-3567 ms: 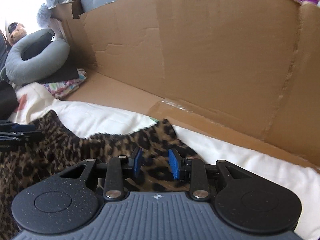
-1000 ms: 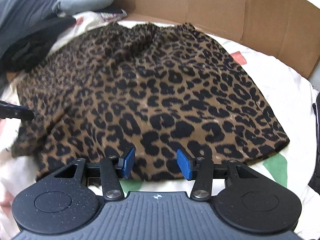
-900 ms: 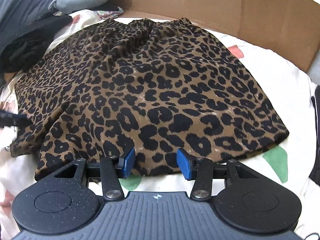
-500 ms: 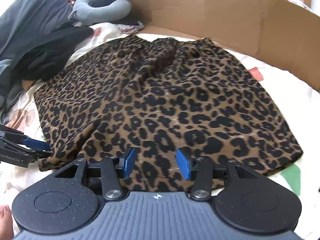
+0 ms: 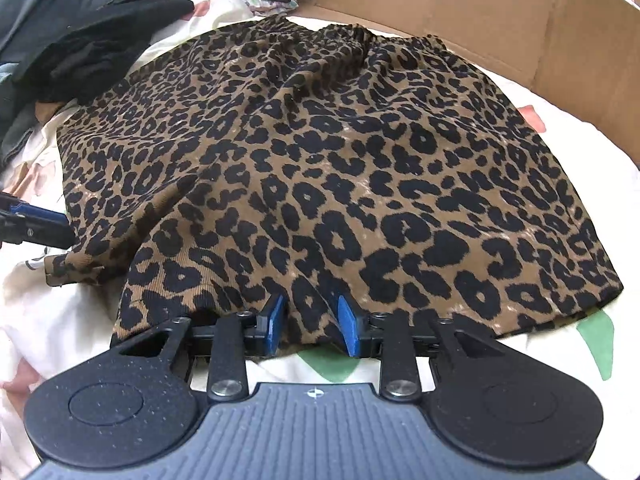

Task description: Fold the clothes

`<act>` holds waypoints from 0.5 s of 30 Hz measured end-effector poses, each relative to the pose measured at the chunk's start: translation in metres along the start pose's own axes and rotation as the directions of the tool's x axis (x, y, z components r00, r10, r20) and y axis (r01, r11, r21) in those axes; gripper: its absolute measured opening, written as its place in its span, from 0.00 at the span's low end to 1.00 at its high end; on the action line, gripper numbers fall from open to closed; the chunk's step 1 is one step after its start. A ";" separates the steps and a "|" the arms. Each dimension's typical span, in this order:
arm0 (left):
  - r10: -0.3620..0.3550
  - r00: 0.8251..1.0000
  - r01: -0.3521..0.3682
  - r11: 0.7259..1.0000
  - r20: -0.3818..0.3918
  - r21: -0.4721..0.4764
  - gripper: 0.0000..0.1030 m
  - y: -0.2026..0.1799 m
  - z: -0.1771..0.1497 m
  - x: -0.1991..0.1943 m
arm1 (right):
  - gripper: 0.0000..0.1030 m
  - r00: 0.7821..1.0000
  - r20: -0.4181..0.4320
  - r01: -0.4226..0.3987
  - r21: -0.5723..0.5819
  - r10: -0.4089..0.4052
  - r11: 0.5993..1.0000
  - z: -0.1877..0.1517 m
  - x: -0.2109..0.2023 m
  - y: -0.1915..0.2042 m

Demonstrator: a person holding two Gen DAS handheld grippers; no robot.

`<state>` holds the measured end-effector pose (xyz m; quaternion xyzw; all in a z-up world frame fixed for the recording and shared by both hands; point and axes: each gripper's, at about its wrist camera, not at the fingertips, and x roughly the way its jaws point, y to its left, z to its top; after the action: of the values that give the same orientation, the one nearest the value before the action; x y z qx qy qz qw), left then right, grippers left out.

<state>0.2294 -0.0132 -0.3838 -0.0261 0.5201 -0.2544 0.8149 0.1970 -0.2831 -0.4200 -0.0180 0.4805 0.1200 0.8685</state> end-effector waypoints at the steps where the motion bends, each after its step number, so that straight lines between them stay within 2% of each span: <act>1: 0.007 1.000 -0.007 1.000 0.007 -0.001 0.46 0.002 0.002 -0.001 | 0.36 1.000 0.003 -0.004 0.011 0.004 1.000 0.000 -0.003 -0.001; 8: 0.112 0.992 -0.108 0.992 0.062 -0.064 0.46 0.035 0.016 -0.013 | 0.36 0.997 0.057 -0.058 0.019 0.057 0.998 0.009 -0.021 0.006; 15: 0.218 0.967 -0.202 0.971 0.128 -0.127 0.47 0.074 0.031 -0.022 | 0.36 0.989 0.080 -0.125 0.018 0.123 0.992 0.019 -0.024 0.017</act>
<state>0.2774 0.0536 -0.3745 -0.0345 0.4746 -0.1342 0.8692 0.1965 -0.2683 -0.3878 0.0266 0.4473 0.1687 0.8779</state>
